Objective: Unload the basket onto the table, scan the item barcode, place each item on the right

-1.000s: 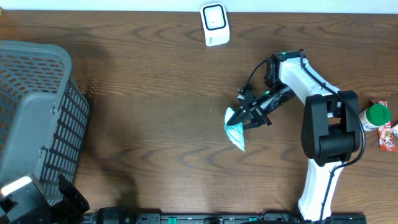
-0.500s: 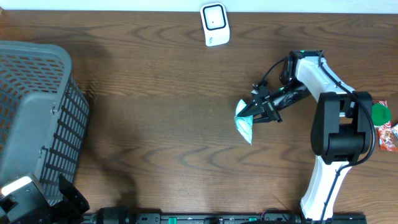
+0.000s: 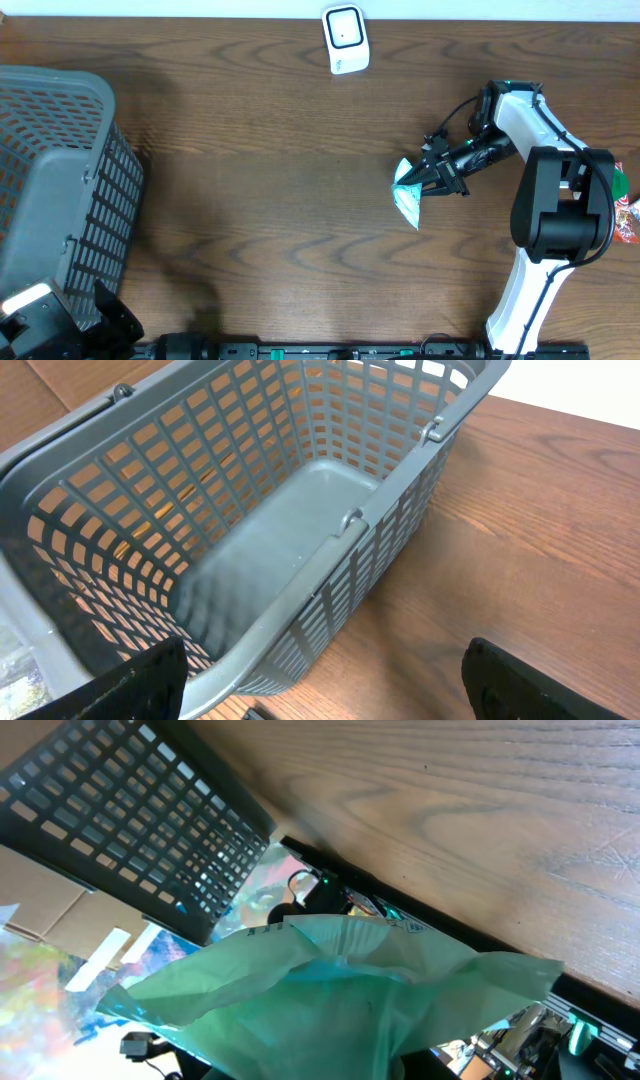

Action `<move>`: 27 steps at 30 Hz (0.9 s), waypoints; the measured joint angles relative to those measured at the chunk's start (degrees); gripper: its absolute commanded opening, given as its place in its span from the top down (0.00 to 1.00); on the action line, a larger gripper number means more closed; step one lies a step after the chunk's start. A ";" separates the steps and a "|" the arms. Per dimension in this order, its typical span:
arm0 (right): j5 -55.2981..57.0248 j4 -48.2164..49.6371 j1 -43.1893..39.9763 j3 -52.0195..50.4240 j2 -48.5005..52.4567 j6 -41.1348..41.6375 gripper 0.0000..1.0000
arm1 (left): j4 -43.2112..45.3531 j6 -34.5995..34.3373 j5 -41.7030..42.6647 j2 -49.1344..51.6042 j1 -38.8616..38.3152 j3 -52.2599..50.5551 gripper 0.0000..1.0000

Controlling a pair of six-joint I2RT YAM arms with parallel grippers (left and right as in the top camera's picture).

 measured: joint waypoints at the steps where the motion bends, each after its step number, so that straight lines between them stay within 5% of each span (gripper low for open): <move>1: 0.04 0.00 -0.31 -0.02 0.00 0.07 0.99 | 0.00 0.00 0.00 0.00 0.00 0.00 0.12; 14: 0.39 -0.11 -4.31 2.32 0.00 -0.44 0.99 | 0.00 0.02 0.00 0.00 0.00 0.00 0.12; 27: 12.63 6.91 6.38 32.37 -0.09 0.15 0.99 | 0.02 0.00 0.00 0.00 0.00 0.00 0.12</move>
